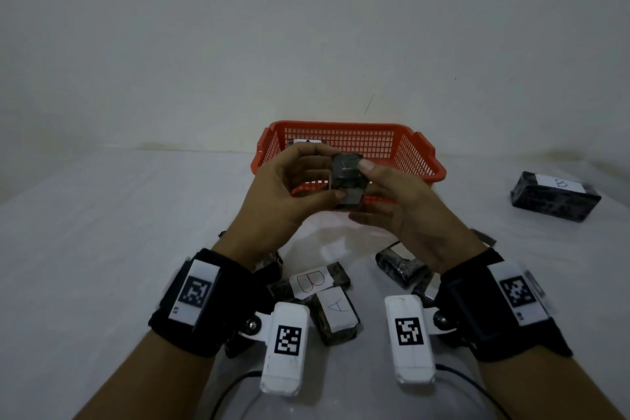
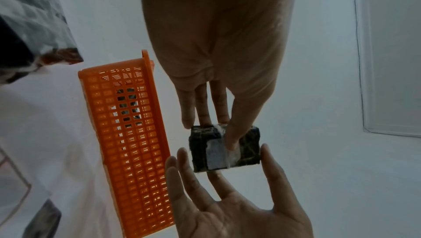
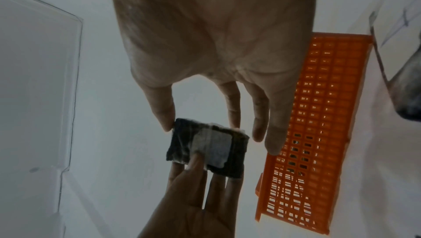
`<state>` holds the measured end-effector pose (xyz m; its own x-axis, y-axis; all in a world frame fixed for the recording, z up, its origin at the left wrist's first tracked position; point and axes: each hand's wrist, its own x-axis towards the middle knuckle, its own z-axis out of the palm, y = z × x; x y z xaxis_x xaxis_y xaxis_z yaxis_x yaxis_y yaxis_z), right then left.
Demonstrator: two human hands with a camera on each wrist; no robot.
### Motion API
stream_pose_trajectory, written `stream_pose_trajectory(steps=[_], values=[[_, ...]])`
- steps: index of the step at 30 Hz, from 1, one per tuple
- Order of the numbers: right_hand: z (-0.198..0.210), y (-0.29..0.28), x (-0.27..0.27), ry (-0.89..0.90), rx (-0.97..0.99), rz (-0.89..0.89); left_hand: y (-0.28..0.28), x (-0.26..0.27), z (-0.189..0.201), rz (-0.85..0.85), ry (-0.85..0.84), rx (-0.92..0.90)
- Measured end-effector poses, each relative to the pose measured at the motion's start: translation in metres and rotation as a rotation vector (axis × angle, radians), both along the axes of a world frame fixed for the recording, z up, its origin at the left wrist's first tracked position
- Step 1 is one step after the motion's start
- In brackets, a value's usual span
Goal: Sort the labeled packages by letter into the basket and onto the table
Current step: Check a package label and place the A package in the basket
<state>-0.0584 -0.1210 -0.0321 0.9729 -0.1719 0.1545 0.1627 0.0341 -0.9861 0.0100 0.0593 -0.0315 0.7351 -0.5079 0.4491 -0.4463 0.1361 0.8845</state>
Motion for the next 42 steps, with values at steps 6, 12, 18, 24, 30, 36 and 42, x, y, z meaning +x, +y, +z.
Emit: stream_pose_trajectory(steps=[6, 12, 18, 24, 30, 36, 42], values=[[-0.0016, 0.0, 0.0023, -0.03, -0.021, -0.015, -0.0003, -0.0009, -0.0011, -0.021, -0.003, 0.053], [-0.0037, -0.0027, 0.003, -0.067, 0.009, 0.036, -0.0025, -0.0018, -0.0008, -0.038, 0.12, 0.09], [-0.0008, -0.0018, 0.0035, -0.053, 0.079, 0.05, -0.0007, 0.002, 0.0, -0.057, 0.188, 0.046], [-0.0009, -0.0044, 0.0044, -0.01, 0.079, 0.044, -0.0011, 0.0014, -0.0006, 0.058, 0.098, 0.07], [0.0021, 0.0034, 0.0007, 0.039, 0.133, 0.042, -0.0027, 0.0056, -0.0055, 0.132, 0.006, 0.045], [-0.0012, 0.0, 0.0022, 0.033, 0.11, -0.057, -0.0032, 0.0058, -0.0066, 0.12, -0.061, 0.051], [0.0, -0.0046, 0.0029, 0.04, 0.062, -0.045, -0.0045, 0.0077, -0.005, 0.157, -0.013, 0.014]])
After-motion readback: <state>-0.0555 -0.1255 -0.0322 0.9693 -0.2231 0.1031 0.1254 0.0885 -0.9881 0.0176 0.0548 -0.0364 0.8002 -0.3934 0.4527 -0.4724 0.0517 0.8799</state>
